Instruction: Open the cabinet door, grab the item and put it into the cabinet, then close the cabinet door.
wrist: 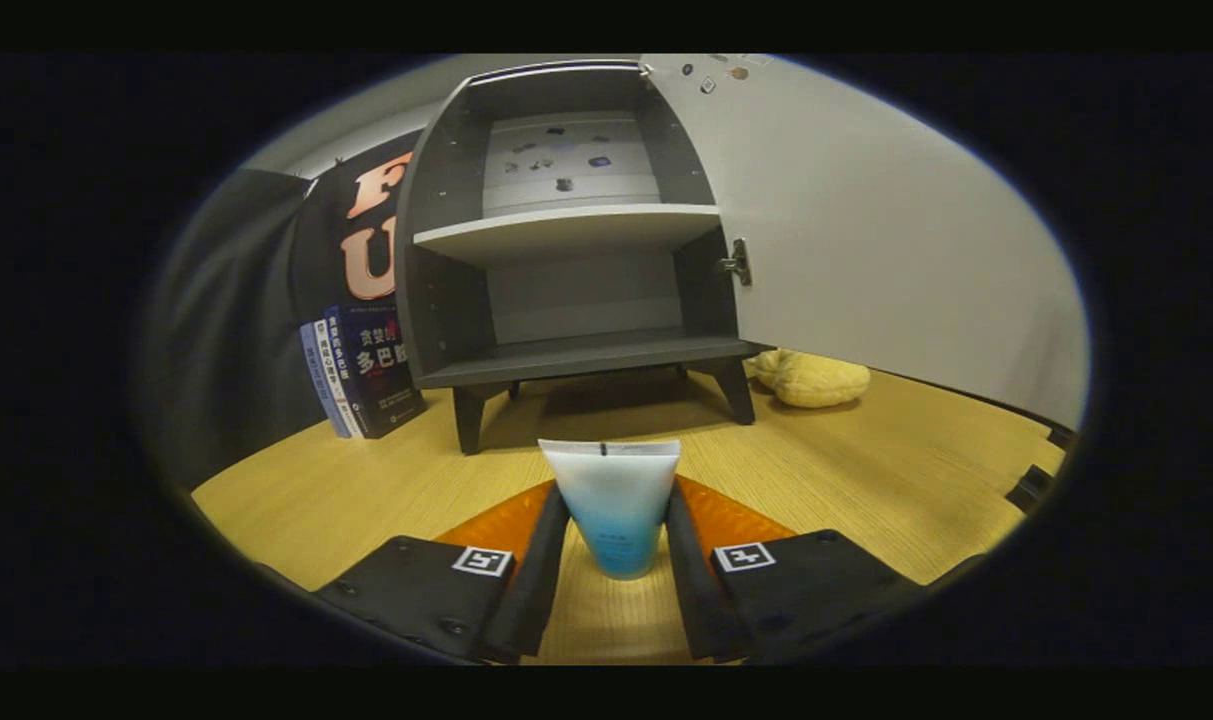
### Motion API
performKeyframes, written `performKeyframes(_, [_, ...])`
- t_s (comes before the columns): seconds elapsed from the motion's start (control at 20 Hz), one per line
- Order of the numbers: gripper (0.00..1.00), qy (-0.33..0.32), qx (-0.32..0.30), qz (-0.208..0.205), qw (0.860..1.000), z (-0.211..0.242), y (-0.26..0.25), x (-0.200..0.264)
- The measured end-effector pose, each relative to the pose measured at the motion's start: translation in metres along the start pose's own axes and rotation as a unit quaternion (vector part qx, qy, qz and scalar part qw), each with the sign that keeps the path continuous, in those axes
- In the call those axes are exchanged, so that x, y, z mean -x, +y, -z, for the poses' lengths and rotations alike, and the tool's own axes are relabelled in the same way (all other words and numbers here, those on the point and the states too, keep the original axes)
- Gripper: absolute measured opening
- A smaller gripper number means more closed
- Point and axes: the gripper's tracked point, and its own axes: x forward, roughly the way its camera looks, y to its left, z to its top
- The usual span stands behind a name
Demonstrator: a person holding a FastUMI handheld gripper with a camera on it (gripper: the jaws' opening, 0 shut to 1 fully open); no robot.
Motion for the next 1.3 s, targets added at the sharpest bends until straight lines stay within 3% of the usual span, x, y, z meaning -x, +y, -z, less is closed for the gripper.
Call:
performKeyframes(0.15, [0.56, 0.002, -0.005, -0.005, 1.000, -0.008, 0.005, 0.000])
performKeyframes(0.35, [0.56, -0.035, 0.007, -0.024, 0.999, -0.079, 0.017, 0.005])
performKeyframes(0.85, [0.55, -0.157, 0.051, -0.085, 0.983, -0.389, 0.081, 0.025])
performKeyframes(1.0, [0.55, -0.153, 0.022, -0.101, 0.983, -0.454, 0.096, -0.005])
performKeyframes(1.1, [0.55, -0.162, 0.037, -0.081, 0.983, -0.486, 0.091, -0.036])
performKeyframes(1.3, [0.55, -0.159, 0.076, -0.044, 0.983, -0.494, 0.089, -0.108])
